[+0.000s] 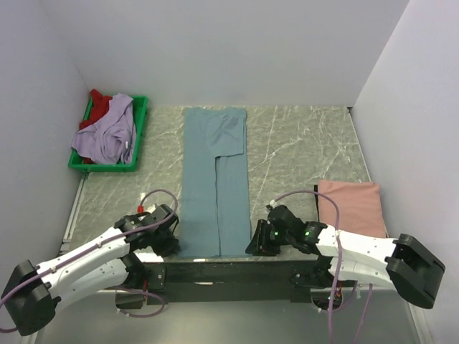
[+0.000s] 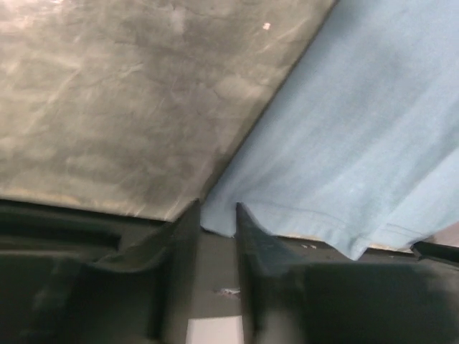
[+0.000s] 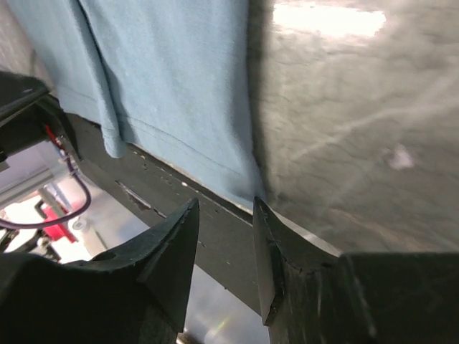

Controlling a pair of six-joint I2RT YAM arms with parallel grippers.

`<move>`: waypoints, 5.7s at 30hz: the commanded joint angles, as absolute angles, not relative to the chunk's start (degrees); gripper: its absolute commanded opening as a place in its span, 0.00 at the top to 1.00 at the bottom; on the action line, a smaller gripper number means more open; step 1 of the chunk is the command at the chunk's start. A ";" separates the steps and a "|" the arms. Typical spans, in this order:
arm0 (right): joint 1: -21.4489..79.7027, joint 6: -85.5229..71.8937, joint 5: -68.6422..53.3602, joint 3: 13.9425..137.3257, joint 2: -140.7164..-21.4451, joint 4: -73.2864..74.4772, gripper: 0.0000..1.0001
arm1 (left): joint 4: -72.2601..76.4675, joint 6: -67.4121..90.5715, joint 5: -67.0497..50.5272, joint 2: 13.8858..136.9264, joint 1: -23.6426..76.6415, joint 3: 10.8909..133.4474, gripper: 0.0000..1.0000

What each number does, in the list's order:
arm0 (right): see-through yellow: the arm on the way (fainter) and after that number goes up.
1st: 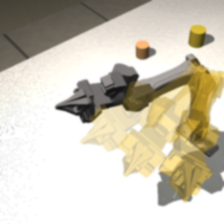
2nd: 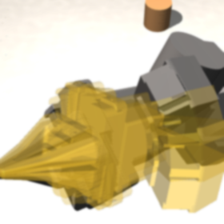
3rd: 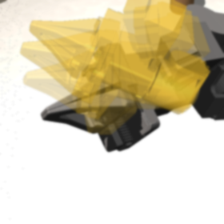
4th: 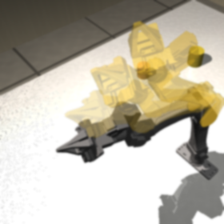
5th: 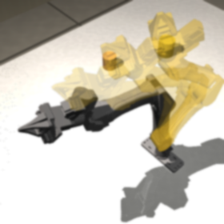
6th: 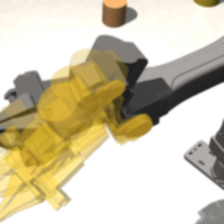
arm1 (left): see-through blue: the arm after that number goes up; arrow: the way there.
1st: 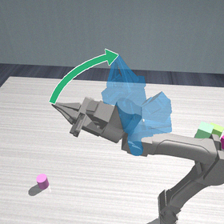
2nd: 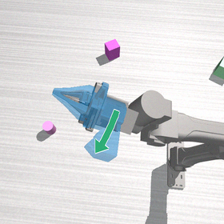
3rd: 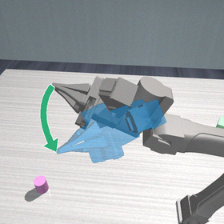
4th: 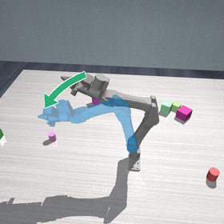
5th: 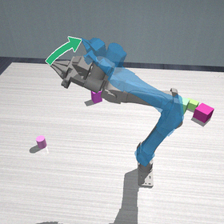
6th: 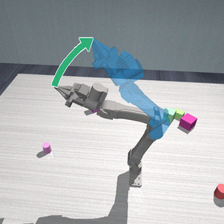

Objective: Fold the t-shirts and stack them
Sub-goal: Fold the tshirt

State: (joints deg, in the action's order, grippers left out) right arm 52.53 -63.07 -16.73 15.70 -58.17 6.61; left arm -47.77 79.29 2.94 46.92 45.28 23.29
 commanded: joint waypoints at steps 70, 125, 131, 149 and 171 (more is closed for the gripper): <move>52.82 -65.39 -15.73 13.36 -59.94 5.54 0.57 | -45.00 79.45 -0.44 38.14 45.97 15.64 0.99; 27.87 -38.85 -6.59 76.54 -104.41 18.72 1.00 | -21.01 59.15 1.85 96.76 21.54 68.19 1.00; 24.88 -38.67 -8.17 79.54 -107.49 18.81 1.00 | -21.35 58.54 0.62 100.54 18.81 71.89 1.00; 21.45 -37.44 -11.16 84.63 -113.20 19.16 1.00 | -19.60 56.51 -2.98 104.76 13.71 74.44 1.00; 26.01 -31.46 -8.52 89.21 -111.35 22.59 0.53 | -14.68 53.17 -7.99 103.51 17.05 75.14 0.92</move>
State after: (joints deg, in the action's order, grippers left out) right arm 23.90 -32.69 -8.08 86.37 -111.02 23.09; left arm -16.56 53.69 -4.75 100.07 14.96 72.53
